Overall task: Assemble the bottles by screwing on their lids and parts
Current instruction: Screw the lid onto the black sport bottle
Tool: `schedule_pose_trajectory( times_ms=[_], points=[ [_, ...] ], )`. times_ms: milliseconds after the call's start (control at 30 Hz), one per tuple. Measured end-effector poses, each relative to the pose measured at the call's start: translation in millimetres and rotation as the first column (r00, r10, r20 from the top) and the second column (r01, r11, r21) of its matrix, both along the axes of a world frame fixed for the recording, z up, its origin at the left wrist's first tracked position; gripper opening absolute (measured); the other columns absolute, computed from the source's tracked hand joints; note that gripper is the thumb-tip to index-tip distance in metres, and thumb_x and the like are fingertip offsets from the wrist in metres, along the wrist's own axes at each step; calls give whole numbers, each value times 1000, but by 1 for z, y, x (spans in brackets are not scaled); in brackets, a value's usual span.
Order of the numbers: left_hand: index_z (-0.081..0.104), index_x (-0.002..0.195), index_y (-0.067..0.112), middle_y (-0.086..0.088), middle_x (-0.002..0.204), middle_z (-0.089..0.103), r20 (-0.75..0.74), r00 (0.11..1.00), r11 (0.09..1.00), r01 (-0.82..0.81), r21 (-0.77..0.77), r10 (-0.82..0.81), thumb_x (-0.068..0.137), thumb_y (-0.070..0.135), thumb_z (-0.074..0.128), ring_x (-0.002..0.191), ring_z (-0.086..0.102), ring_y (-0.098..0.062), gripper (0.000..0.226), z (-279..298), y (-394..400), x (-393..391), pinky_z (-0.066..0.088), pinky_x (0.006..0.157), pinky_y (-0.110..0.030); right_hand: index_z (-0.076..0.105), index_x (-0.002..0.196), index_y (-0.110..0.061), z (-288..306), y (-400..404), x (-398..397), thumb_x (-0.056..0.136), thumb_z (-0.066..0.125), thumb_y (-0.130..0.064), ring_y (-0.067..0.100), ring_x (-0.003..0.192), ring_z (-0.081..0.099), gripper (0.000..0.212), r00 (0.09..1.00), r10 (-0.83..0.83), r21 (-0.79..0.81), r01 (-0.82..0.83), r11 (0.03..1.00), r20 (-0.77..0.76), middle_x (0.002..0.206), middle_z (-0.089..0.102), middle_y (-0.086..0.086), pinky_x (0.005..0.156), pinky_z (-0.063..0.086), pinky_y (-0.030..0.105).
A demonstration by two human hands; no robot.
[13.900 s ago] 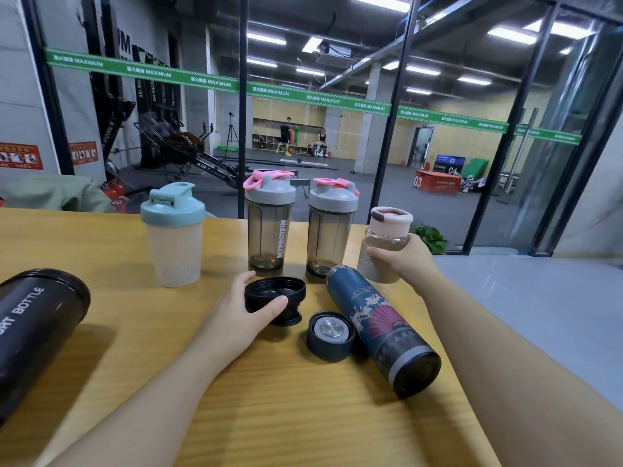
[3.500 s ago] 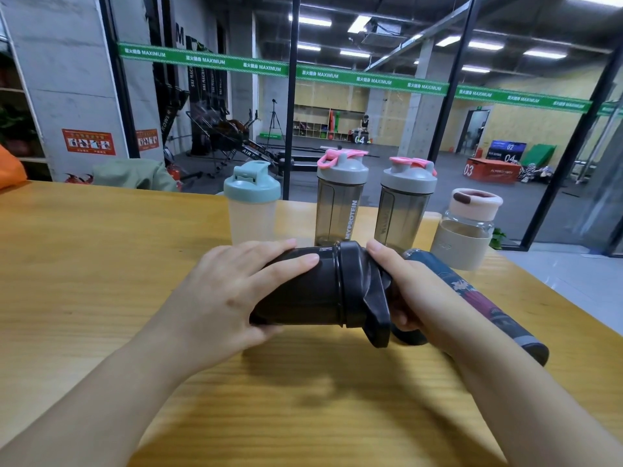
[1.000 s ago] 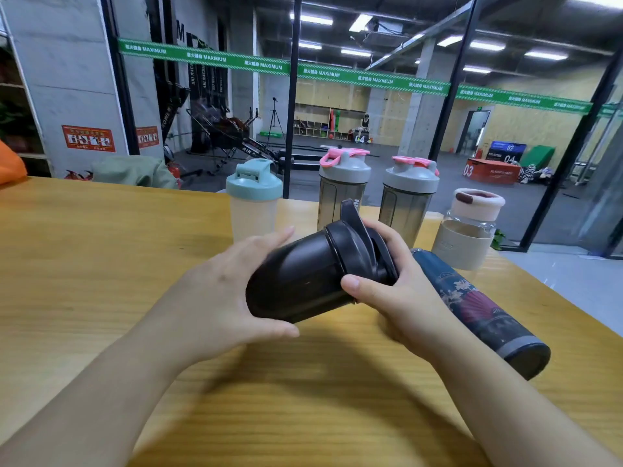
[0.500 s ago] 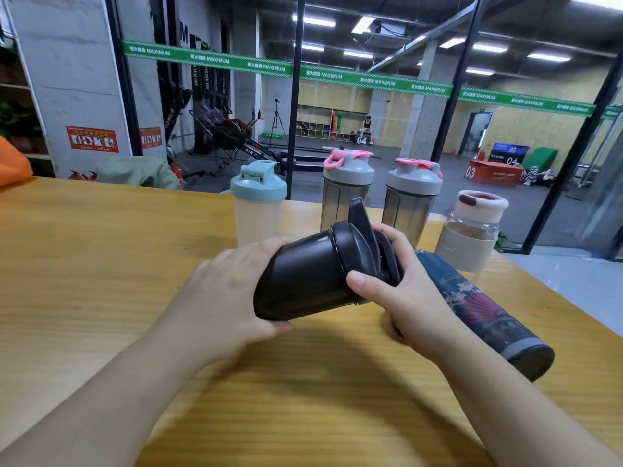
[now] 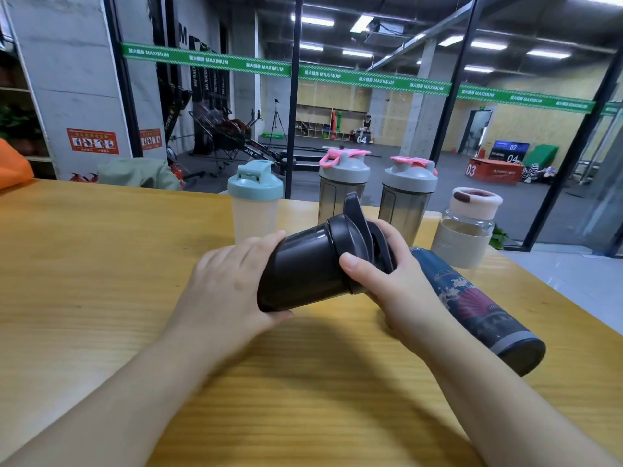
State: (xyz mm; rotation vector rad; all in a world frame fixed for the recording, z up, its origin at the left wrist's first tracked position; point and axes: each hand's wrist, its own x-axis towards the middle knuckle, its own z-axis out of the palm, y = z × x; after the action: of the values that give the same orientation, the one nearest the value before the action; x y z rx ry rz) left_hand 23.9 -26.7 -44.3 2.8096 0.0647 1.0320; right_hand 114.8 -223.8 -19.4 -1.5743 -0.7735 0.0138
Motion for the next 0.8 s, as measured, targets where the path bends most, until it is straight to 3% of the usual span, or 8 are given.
schedule_pose_trajectory(
  times_ms=[67, 200, 333, 500, 567, 633, 800],
  points=[
    [36, 139, 27, 5, 126, 58, 24, 1000, 999, -9, -31, 9, 54, 50, 82, 112, 56, -22, 99, 0, 0, 1, 37, 101, -43, 44, 125, -48, 0, 2, -3, 55, 67, -61, -11, 103, 54, 74, 995, -69, -26, 71, 997, 69, 115, 56, -25, 79, 48, 11],
    [37, 139, 30, 7, 127, 56, 27, 999, 992, -17, -126, 21, 54, 49, 82, 115, 52, -19, 98, 0, -4, 3, 34, 105, -42, 31, 140, -41, -3, 2, -6, 51, 64, -68, -17, 107, 45, 98, 981, -154, -35, 159, 987, 114, 120, 44, -32, 82, 43, 6],
    [32, 138, 40, 15, 131, 49, 13, 1000, 956, -2, -294, 6, 55, 45, 84, 119, 46, -15, 98, 0, -8, 5, 33, 107, -43, 30, 142, -32, -3, 1, -8, 57, 75, -60, -22, 102, 47, 101, 988, -131, 0, 131, 991, 85, 118, 48, -26, 77, 43, 0],
    [31, 127, 52, 24, 122, 51, 57, 989, 803, 141, -579, -133, 51, 45, 84, 118, 50, -11, 93, -8, -7, 9, 42, 100, -41, 41, 134, -21, -3, 4, -11, 79, 72, -23, -5, 112, 56, 63, 997, 24, 65, -28, 997, 72, 124, 57, -10, 85, 47, 12],
    [29, 125, 54, 23, 122, 51, 26, 990, 758, 122, -641, -137, 47, 52, 81, 121, 48, -14, 94, -11, -7, 11, 40, 103, -43, 42, 135, -24, -6, 5, -7, 80, 70, -25, 3, 122, 51, 62, 995, 33, 24, -35, 999, 98, 132, 55, -11, 96, 46, 22],
    [28, 127, 54, 20, 125, 48, -1, 991, 724, 95, -683, -132, 44, 57, 77, 124, 45, -16, 97, -14, -7, 14, 38, 105, -44, 41, 135, -33, -8, 5, -5, 80, 68, -29, 3, 127, 46, 61, 992, 24, -27, -21, 999, 124, 136, 49, -17, 102, 43, 24],
    [30, 135, 42, 14, 130, 38, 9, 990, 651, 100, -752, -141, 63, 35, 86, 121, 41, -10, 91, -19, -9, 18, 32, 94, -26, 33, 140, -39, -9, 4, -5, 87, 66, -19, -1, 127, 44, 65, 982, 1, -131, 24, 991, 188, 140, 43, -21, 103, 44, 31]
  ],
)
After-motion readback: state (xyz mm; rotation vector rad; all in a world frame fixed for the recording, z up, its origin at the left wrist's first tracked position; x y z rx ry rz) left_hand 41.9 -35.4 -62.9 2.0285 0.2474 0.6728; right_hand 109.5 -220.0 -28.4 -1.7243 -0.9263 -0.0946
